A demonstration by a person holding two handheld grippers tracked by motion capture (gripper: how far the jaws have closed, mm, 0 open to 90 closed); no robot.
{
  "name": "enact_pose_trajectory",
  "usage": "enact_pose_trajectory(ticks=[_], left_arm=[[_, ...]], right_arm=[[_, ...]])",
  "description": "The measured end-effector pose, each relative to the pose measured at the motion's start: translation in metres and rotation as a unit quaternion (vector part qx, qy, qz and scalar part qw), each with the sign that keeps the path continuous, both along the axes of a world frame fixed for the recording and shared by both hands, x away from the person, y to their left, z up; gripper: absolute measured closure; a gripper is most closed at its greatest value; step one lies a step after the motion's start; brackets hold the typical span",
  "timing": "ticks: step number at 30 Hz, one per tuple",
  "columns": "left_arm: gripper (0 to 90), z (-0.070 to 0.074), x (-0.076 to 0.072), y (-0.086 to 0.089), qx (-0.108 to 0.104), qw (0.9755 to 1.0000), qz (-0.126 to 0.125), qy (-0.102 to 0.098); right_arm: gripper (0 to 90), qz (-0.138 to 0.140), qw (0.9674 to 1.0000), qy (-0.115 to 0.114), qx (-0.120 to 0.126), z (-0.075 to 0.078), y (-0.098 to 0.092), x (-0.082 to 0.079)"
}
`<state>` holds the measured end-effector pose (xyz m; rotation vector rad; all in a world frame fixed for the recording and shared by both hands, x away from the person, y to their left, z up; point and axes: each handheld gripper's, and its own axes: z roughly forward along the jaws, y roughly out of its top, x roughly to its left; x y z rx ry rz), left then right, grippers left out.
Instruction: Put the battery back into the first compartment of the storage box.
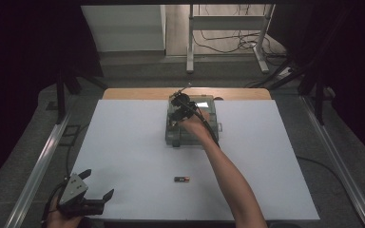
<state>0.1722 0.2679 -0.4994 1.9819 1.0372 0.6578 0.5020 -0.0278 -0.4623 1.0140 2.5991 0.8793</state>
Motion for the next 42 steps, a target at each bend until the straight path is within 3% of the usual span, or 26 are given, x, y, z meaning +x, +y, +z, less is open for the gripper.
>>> enact_pose_trajectory(ticks=[9,15,21,24,33,36,39,42], left_arm=[[1.5,0.000,0.000,-0.001,0.006,1.0000,-0.001,-0.001],[1.5,0.000,0.000,-0.002,0.008,1.0000,0.000,-0.001],[1.6,0.000,0.000,-0.003,0.011,0.9999,0.000,-0.001],[1.6,0.000,0.000,-0.003,0.012,0.9999,0.000,0.000],[1.6,0.000,0.000,-0.004,0.014,0.9999,0.000,0.000],[1.7,0.000,0.000,-0.004,0.015,0.9999,0.000,0.000],[1.7,0.000,0.000,-0.005,0.017,0.9999,0.000,0.000],[1.7,0.000,0.000,-0.005,0.018,0.9998,0.000,0.000]], right_arm=[[30.3,0.041,0.9989,0.021,0.010,0.011,-0.011,-0.017],[18.0,0.067,0.9977,0.008,0.009,0.020,-0.018,-0.036],[6.4,0.084,0.9954,0.020,0.041,0.025,-0.031,-0.051],[0.0,0.089,0.9952,0.015,0.037,0.025,-0.036,-0.059],[0.0,0.096,0.9949,0.001,0.030,0.023,-0.052,-0.087],[0.0,0.102,0.9942,0.015,0.031,0.020,-0.055,-0.097],[0.0,0.106,0.9941,0.020,0.010,0.018,-0.057,-0.109],[0.0,0.105,0.9937,0.037,0.005,0.016,-0.059,-0.118]])
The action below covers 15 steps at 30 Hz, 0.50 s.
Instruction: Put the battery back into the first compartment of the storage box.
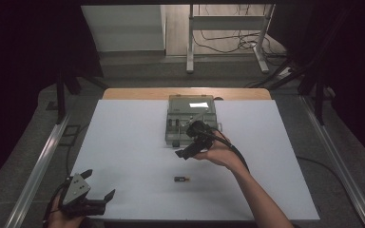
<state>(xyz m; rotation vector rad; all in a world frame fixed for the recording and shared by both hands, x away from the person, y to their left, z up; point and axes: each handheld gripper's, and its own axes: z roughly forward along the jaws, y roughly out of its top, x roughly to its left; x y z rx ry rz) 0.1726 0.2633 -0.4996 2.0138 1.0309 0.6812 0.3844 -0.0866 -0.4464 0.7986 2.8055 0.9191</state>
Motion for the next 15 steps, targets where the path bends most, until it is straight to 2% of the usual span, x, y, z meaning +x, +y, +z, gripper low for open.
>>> enact_pose_trajectory(ticks=[5,12,15], left_arm=[[1.7,0.000,0.000,0.000,0.001,1.0000,0.000,-0.001],[1.7,0.000,-0.001,-0.001,0.003,1.0000,-0.002,-0.003],[1.7,0.000,-0.001,-0.001,0.003,1.0000,-0.003,-0.003]], right_arm=[[1.4,0.016,0.9998,0.009,-0.010,-0.006,-0.003,-0.015],[12.6,0.019,0.9994,-0.001,-0.028,-0.018,-0.006,-0.030],[18.1,0.023,0.9994,0.013,-0.022,-0.023,-0.006,-0.036]])
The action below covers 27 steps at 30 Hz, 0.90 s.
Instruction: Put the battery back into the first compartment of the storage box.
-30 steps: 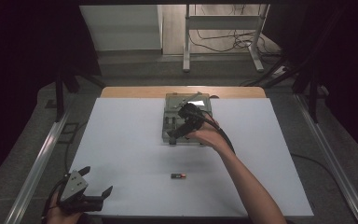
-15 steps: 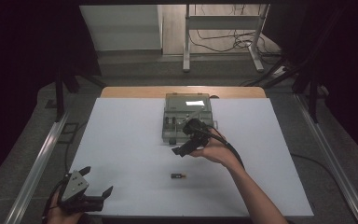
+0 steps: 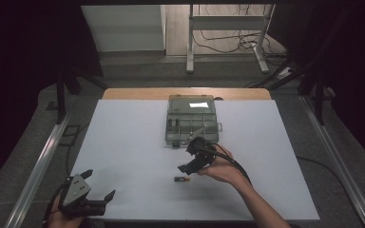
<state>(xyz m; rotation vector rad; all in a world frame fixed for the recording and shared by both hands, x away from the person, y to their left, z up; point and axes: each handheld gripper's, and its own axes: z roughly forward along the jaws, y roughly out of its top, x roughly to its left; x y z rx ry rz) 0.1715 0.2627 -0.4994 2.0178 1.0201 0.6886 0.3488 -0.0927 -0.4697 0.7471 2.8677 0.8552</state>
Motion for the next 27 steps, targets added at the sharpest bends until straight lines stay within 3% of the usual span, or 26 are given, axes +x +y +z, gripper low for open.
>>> enact_pose_trajectory(ticks=[4,12,17,20,22,27], left_arm=[[1.7,0.000,0.000,0.000,-0.001,1.0000,0.000,0.001],[1.7,0.000,0.000,0.001,-0.005,1.0000,-0.002,0.001],[1.7,0.000,0.000,0.001,-0.003,1.0000,-0.003,0.001],[1.7,0.000,0.000,0.001,-0.003,1.0000,-0.004,0.001],[1.7,0.000,0.000,0.001,-0.004,1.0000,-0.004,0.001],[1.7,0.000,0.000,0.001,-0.003,1.0000,-0.005,0.001]], right_arm=[[28.3,0.010,0.9999,-0.003,-0.004,-0.005,0.001,-0.005],[46.7,0.048,0.9982,0.035,-0.013,-0.018,0.010,-0.012],[52.3,0.062,0.9967,0.027,-0.045,-0.028,0.018,-0.019],[64.4,0.079,0.9942,0.027,-0.067,-0.036,0.021,-0.021],[75.6,0.094,0.9922,-0.002,-0.083,-0.038,0.021,-0.024],[76.3,0.094,0.9920,0.001,-0.084,-0.037,0.021,-0.023]])
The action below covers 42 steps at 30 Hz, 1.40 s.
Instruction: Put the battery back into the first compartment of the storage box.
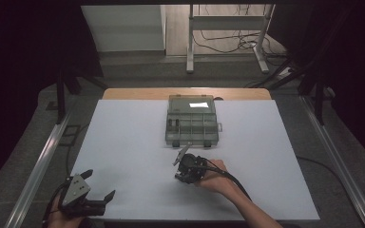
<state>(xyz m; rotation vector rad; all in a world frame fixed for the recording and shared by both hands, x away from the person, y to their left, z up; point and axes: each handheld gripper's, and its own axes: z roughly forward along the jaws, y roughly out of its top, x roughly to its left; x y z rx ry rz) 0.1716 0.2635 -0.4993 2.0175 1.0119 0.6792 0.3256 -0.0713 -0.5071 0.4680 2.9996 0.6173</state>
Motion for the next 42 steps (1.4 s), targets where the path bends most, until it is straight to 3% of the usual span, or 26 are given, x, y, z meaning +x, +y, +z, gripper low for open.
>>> enact_pose_trajectory(ticks=[4,21,26,33,42], left_arm=[[1.7,0.000,0.000,-0.001,0.002,1.0000,-0.001,0.000],[1.7,0.000,0.000,-0.001,0.003,1.0000,-0.001,0.000],[1.7,0.000,0.000,-0.001,0.002,1.0000,-0.001,-0.001],[1.7,0.000,0.000,-0.001,0.003,1.0000,0.000,-0.001],[1.7,0.000,0.000,-0.001,0.004,1.0000,0.001,0.000]], right_arm=[[76.3,-0.011,0.9998,0.013,0.004,0.001,-0.002,0.001],[76.3,-0.024,0.9979,0.017,0.058,0.019,-0.012,0.007],[76.2,-0.042,0.9964,0.026,0.068,0.022,-0.017,0.011],[76.2,-0.053,0.9948,0.020,0.085,0.030,-0.020,0.015],[76.2,-0.081,0.9903,0.012,0.112,0.045,-0.022,0.024]])
